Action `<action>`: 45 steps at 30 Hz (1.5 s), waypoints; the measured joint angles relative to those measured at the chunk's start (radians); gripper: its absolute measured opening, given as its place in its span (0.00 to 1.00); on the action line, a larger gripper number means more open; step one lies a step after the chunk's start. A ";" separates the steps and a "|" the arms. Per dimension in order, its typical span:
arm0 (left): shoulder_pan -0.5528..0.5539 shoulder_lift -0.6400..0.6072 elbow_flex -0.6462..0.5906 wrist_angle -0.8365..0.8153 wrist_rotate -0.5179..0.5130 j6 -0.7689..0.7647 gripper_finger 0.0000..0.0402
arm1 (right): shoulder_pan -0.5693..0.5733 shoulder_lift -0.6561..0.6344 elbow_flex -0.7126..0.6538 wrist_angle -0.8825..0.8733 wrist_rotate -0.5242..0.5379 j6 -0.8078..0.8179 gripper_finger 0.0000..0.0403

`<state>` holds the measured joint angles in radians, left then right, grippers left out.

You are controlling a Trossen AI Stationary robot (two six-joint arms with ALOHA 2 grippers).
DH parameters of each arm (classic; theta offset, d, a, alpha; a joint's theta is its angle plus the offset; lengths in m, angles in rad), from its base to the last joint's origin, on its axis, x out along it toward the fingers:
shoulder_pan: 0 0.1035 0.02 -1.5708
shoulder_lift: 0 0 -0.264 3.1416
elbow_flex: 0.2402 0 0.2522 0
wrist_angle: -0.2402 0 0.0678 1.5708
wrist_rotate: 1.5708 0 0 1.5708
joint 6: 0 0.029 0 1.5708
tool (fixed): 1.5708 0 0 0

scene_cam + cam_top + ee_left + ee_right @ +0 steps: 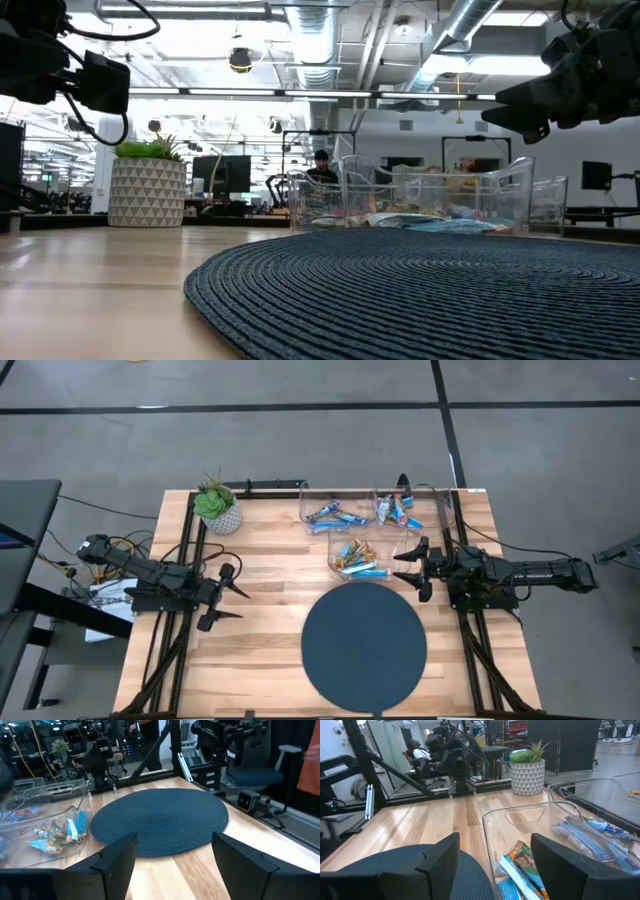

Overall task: Pick and place Granola Bars by type
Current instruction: Return to Home Position

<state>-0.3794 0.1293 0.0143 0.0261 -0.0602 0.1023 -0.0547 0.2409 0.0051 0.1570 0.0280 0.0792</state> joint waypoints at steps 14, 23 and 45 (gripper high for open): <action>0.000 -0.001 0.000 -0.001 0.001 -0.009 0.63 | 0.000 0.000 0.000 0.000 -0.001 0.000 0.59; 0.000 -0.001 0.000 -0.002 0.001 -0.020 0.63 | 0.000 0.000 0.000 0.000 -0.002 0.000 0.59; 0.000 -0.001 0.000 -0.002 0.001 -0.009 0.63 | 0.000 0.000 0.000 0.000 -0.001 0.000 0.59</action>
<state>-0.3792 0.1284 0.0139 0.0242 -0.0589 0.0929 -0.0547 0.2409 0.0051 0.1570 0.0269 0.0792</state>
